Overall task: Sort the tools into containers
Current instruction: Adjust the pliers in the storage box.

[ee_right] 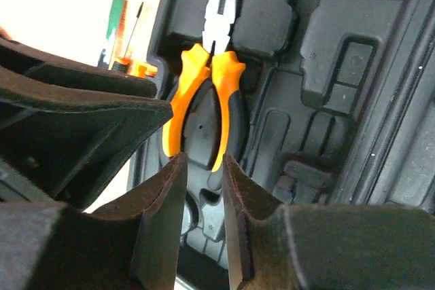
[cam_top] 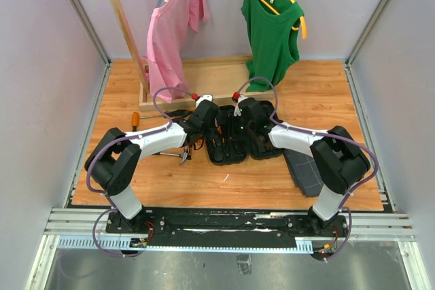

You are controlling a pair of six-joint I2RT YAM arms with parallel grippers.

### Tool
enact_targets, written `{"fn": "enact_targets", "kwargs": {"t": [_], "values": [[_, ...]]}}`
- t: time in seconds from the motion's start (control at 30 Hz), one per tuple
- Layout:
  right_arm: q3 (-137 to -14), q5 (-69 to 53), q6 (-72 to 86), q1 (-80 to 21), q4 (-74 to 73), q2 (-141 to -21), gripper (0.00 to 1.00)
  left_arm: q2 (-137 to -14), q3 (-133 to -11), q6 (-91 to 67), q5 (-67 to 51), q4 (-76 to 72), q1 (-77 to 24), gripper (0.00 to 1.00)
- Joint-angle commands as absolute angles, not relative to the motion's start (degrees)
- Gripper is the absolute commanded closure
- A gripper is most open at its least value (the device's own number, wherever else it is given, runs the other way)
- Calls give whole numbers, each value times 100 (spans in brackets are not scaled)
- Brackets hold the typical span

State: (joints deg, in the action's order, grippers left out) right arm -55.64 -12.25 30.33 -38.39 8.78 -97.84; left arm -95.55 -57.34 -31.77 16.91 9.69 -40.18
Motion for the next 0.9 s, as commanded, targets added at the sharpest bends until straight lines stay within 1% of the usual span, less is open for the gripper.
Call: {"fn": "enact_targets", "kwargs": {"t": [0.0,0.3,0.63,0.87], "values": [[-5636,-1308,3111,-3736,892,-9971,73,-9694,-5982,-3053,1803,946,-4052,74],[-5785,-1384,3085,-3600,920,-10209,77,-9980,-6168,-2971,1857,905,-4052,79],[-5924,-1607,3100,-3533,1070,-10440,77,-10137,-6172,-2945,1998,949,-4052,85],[-6075,-1743,3093,-3509,1118,-10676,78,-10228,-6178,-2927,2014,959,-4052,86]]}}
